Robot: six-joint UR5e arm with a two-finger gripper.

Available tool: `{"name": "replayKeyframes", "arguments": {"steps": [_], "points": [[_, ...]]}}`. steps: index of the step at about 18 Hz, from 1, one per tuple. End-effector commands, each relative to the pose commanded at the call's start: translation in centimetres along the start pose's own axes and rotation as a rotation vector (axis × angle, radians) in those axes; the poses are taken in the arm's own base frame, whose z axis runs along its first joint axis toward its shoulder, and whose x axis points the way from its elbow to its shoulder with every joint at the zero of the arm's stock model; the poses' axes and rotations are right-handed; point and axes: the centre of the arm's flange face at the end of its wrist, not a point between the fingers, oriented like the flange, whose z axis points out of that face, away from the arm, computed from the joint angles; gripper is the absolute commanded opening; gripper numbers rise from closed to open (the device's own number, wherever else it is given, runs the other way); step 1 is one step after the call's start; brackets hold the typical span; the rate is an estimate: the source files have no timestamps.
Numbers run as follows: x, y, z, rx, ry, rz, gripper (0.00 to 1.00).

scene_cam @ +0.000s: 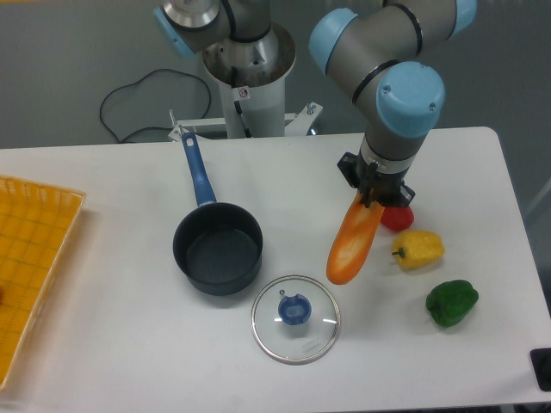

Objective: Place the long bread in the pot
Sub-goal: 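Lift the held orange bread loaf and move it toward the saucepan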

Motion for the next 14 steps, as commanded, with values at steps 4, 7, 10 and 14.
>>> {"name": "replayKeyframes", "arguments": {"steps": [4, 7, 10, 14], "points": [[-0.1, 0.1, 0.2, -0.016, -0.006, 0.0, 0.12], [0.1, 0.3, 0.3, -0.025, 0.001, 0.0, 0.12], [0.8, 0.0, 0.8, -0.06, 0.003, 0.011, 0.12], [4.1, -1.6, 0.6, -0.095, -0.003, 0.041, 0.12]]}}
